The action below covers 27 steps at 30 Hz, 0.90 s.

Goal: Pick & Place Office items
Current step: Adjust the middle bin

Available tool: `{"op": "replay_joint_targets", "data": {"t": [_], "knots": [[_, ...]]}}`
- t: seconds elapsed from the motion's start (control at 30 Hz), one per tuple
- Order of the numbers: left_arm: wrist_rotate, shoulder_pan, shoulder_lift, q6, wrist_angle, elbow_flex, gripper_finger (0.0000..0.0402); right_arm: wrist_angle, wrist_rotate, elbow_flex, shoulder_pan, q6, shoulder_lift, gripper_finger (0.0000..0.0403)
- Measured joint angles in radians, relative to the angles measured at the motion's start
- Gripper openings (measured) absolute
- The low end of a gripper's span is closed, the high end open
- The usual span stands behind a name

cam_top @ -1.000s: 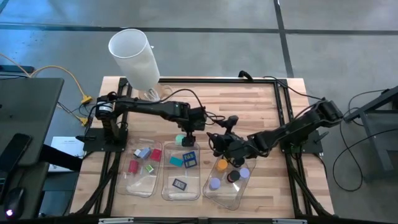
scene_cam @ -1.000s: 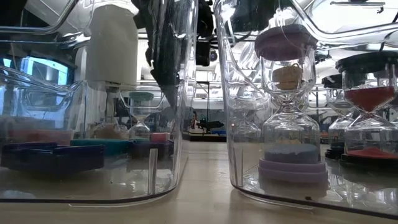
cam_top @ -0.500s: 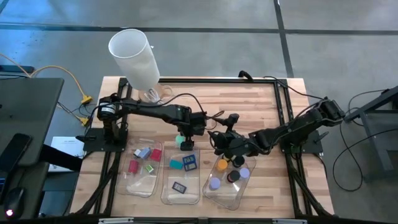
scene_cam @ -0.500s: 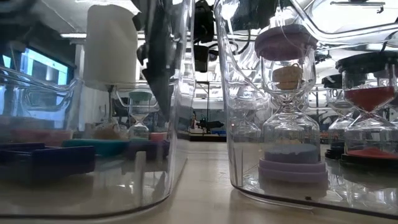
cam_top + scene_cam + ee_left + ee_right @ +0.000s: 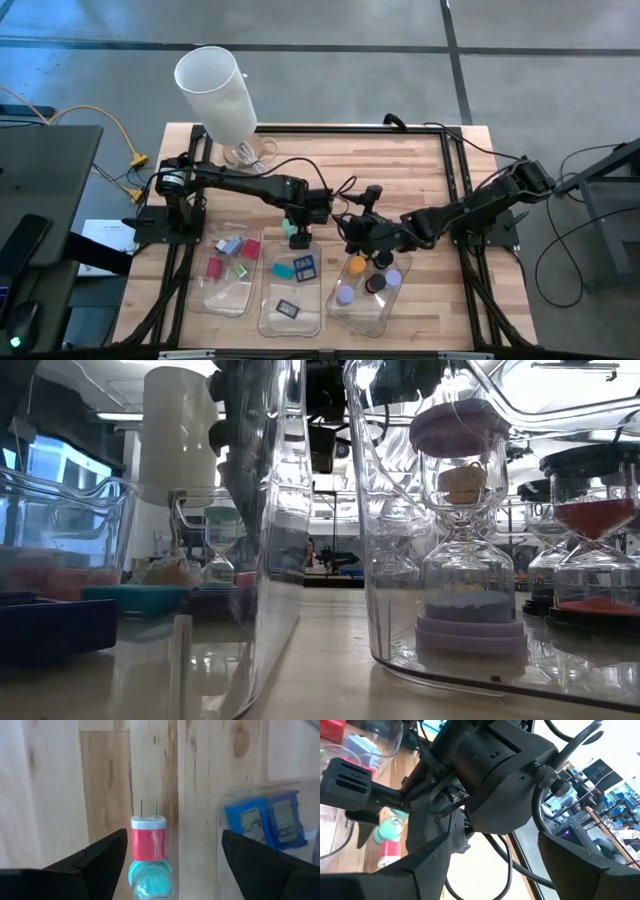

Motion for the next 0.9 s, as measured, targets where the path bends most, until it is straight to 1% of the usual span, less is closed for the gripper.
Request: {"op": "replay_joint_targets", "data": {"t": [0.07, 0.23, 0.37, 0.43, 0.53, 0.57, 0.63, 0.77, 0.83, 0.9], "knots": [[-0.015, 0.001, 0.0, 0.001, 0.0, 0.0, 0.0318, -0.002, 0.0, 0.0, 0.003, 0.0, 0.0, 0.0287], [-0.015, 0.028, 0.0, -0.006, 0.008, 0.0, 0.0318, -0.002, 0.003, 0.0, 0.001, 0.006, 0.0, 0.0287], [0.044, 0.043, 0.0, -0.067, 0.01, 0.0, 0.0318, -0.007, 0.003, 0.0, 0.001, 0.023, 0.0, 0.0287], [0.06, 0.044, 0.0, -0.063, 0.01, 0.0, 0.0318, -0.014, 0.003, 0.0, 0.001, 0.029, 0.0, 0.0287], [0.056, 0.038, 0.0, -0.029, 0.009, 0.0, 0.0318, -0.014, 0.002, 0.0, 0.001, 0.029, 0.0, 0.0287], [0.047, 0.036, 0.0, -0.013, 0.01, 0.0, 0.0318, -0.014, 0.001, 0.0, 0.002, 0.029, 0.0, 0.0287], [-0.003, 0.027, 0.0, 0.009, 0.01, 0.0, 0.0318, -0.014, -0.001, 0.0, 0.002, 0.029, 0.0, 0.0287], [-0.149, 0.022, 0.0, 0.031, 0.036, 0.0, 0.0318, -0.014, -0.003, 0.0, 0.002, 0.027, 0.0, 0.0287], [-0.179, 0.026, 0.0, 0.032, 0.04, 0.002, 0.0315, -0.014, -0.002, 0.0, 0.0, 0.027, 0.0, 0.0287], [-0.177, 0.039, 0.0, 0.031, 0.048, 0.006, 0.031, -0.014, -0.006, 0.0, -0.002, 0.027, 0.0, 0.0287]]}}
